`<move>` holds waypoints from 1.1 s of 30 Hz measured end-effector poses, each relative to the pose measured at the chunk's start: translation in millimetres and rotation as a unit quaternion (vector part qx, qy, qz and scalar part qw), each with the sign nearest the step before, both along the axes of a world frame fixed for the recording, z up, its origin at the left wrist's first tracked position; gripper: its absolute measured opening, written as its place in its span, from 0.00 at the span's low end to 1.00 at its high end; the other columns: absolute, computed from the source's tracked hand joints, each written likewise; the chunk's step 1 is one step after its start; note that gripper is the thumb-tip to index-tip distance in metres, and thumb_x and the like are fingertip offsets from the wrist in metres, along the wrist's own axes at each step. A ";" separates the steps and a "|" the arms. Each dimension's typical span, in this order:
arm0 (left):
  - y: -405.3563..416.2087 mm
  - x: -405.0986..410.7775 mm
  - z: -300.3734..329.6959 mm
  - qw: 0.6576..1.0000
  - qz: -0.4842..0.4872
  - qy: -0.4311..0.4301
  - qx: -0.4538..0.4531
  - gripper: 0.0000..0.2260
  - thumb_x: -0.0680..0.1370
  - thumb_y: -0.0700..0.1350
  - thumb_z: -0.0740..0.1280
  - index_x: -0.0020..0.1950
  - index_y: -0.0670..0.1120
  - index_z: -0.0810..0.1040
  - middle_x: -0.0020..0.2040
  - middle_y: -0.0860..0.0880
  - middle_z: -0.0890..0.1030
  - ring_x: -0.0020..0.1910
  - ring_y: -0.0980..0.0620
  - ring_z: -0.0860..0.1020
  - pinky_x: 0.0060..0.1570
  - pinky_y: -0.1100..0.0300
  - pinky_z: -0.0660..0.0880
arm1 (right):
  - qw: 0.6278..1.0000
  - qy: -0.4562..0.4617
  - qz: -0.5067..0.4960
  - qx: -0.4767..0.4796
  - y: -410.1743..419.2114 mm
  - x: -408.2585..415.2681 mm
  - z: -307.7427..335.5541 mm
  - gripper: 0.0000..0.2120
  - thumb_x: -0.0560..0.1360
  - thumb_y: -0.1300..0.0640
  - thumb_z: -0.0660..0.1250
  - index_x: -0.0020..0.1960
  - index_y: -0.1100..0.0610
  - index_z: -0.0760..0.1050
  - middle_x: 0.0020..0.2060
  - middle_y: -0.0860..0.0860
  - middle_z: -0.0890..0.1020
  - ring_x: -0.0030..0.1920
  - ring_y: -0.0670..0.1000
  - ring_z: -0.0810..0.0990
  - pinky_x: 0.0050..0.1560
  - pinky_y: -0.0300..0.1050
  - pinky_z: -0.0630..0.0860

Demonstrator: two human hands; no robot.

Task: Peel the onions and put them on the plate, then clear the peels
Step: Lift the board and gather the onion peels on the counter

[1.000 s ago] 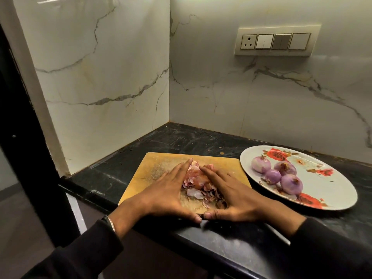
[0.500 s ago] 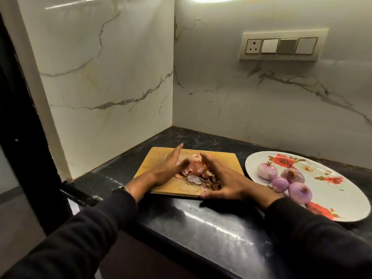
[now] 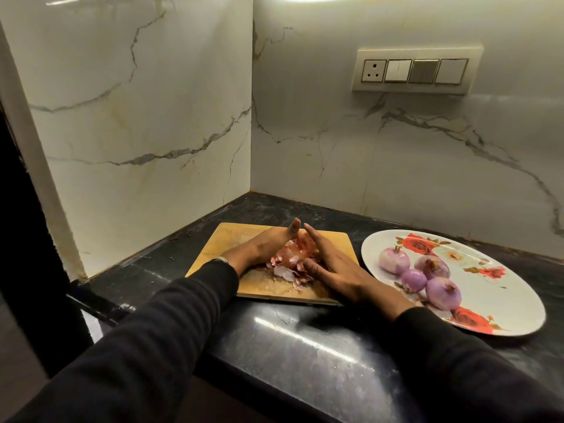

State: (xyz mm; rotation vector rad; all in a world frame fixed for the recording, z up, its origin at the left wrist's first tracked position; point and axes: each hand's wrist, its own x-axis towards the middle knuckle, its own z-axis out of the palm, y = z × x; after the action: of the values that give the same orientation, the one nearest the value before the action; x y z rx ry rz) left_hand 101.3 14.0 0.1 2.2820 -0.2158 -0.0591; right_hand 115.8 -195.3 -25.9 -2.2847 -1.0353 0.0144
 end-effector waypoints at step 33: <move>-34.3 -119.3 -40.4 0.971 0.008 -0.236 0.034 0.16 0.84 0.51 0.61 0.72 0.50 0.71 0.65 0.56 0.75 0.64 0.60 0.72 0.64 0.61 0.71 | 0.980 -0.101 -0.090 0.148 -23.1 -93.5 -7.2 0.14 0.82 0.51 0.64 0.64 0.55 0.80 0.56 0.47 0.82 0.56 0.39 0.78 0.60 0.38 0.75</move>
State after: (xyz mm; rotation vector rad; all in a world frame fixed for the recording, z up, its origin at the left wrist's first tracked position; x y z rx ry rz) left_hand -18.0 -20.2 -40.3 2.3345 -0.4469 0.4961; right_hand 22.4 -218.3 -33.1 -2.1241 -0.8586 -0.4259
